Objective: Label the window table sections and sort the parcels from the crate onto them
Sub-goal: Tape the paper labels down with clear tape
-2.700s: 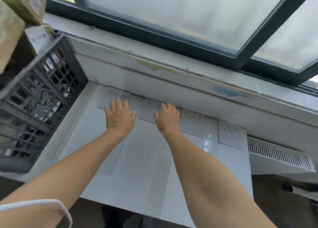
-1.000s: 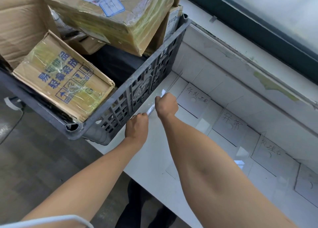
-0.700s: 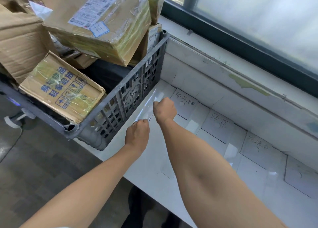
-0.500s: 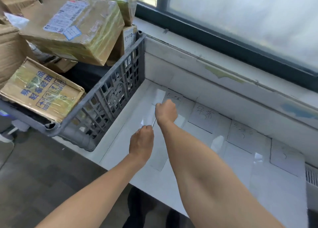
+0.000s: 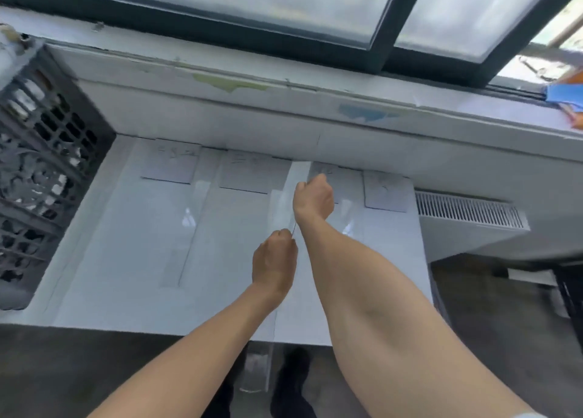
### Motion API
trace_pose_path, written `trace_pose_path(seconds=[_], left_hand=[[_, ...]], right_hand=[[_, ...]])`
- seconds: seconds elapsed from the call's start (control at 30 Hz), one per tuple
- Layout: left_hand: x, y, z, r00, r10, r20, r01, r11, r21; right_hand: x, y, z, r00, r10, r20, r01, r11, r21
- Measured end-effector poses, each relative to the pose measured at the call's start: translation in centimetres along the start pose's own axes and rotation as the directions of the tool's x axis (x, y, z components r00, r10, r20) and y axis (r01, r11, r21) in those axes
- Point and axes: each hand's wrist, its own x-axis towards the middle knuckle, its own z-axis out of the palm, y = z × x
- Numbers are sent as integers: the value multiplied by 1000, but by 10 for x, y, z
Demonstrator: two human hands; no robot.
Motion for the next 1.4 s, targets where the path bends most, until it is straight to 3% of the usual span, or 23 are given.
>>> trace_pose_path(seconds=[0.47,0.63,0.93,1.4], left_hand=[[-30,168,128,976,127,179,-94,979,-180],[-27,208,174,961,169,218,-150,984,-98],[-6,249,230,938,128,322,-79,984,-160],[15,254,268,907,54,419,21,985,-173]], right_hand=[[90,175,-108,990,62,-127,-64,998,-13],[125,228,-135,982,119,-149,-125,992,-35],[173,275,-139,971,155,-183,-171,982,-76],[202,302,-121,976,166,-144,-179,981,-80]])
